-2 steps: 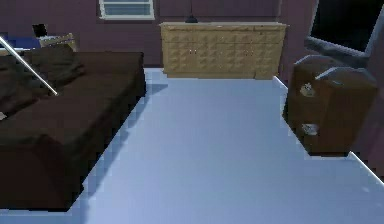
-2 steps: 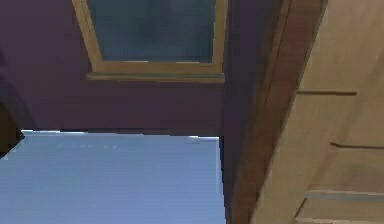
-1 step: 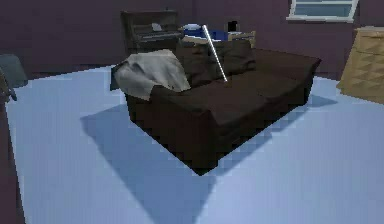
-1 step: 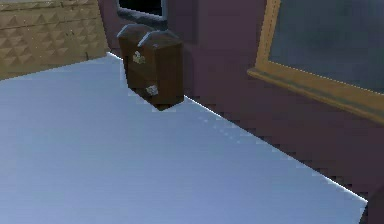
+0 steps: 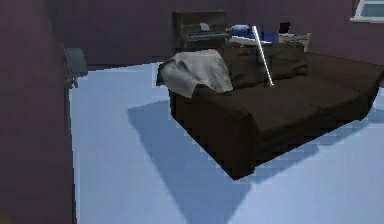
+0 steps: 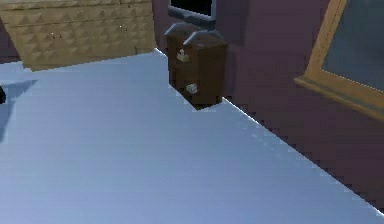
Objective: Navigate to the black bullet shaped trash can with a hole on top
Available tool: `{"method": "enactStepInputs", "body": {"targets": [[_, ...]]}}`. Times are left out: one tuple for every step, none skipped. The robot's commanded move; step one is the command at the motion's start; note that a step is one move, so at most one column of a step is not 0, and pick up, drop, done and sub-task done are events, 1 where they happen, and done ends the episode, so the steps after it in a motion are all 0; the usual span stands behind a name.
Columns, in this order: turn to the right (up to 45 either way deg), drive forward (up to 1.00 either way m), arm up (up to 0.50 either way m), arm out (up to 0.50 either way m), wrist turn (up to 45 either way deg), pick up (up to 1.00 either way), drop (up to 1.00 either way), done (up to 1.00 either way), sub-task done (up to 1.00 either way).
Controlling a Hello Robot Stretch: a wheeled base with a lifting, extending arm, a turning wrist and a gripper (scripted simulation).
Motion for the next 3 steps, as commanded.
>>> {"method": "enactStepInputs", "body": {"targets": [[0.0, 0.65, 0.00, 0.00, 0.0, 0.00, 0.00, 0.00, 0.00], [-30.0, 0.00, 0.00, 0.00, 0.0, 0.00, 0.00, 0.00, 0.00], [0.0, 1.00, 0.00, 0.00, 0.0, 0.00, 0.00, 0.00, 0.00]]}}
